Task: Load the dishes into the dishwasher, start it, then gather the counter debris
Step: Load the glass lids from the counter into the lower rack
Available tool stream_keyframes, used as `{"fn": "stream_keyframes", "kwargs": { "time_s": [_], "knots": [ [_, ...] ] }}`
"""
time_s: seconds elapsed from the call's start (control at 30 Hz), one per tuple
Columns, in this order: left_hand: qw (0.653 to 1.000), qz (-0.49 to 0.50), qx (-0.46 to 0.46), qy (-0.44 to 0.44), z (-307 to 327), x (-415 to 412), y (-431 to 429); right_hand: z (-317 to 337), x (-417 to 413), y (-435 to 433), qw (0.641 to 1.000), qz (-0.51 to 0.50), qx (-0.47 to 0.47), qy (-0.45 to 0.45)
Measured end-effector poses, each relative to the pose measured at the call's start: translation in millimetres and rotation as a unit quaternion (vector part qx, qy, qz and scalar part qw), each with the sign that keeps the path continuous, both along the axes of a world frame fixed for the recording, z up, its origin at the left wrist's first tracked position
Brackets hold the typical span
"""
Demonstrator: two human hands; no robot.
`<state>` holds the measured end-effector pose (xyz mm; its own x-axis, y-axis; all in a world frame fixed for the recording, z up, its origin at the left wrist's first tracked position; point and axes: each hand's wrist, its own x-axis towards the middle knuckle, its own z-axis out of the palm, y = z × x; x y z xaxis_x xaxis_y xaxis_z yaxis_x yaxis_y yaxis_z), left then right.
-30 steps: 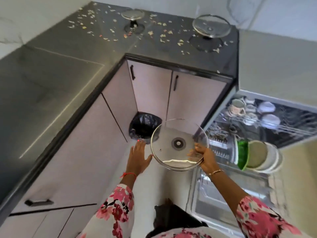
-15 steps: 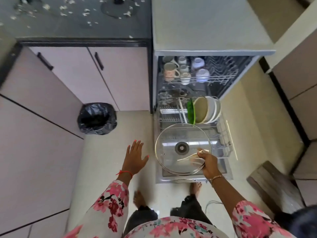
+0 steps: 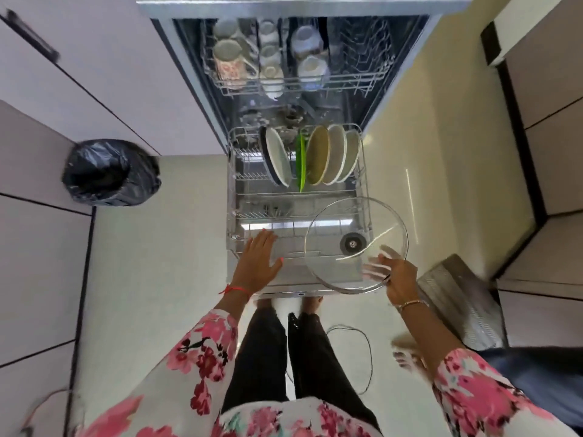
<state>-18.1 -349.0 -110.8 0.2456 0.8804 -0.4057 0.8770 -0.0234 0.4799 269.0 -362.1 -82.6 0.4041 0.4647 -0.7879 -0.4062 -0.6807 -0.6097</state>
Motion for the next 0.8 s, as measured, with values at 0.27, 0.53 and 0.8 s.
{"fn": "stream_keyframes", "kwargs": {
  "time_s": [0.27, 0.53, 0.8],
  "knots": [
    [0.997, -0.057, -0.053, 0.016, -95.4, 56.6, 30.3, -74.2, 29.1, 72.6, 0.983, 0.089, 0.048, -0.155],
    [0.992, -0.069, -0.105, 0.031, -197.7, 85.1, 36.2, -160.9, 20.5, 121.8, 0.89, 0.251, 0.074, -0.373],
    [0.993, -0.022, -0.096, 0.063, -227.0, 93.2, 31.9, -178.9, -4.5, 131.2, 0.859, 0.313, 0.016, -0.405]
  ]
}}
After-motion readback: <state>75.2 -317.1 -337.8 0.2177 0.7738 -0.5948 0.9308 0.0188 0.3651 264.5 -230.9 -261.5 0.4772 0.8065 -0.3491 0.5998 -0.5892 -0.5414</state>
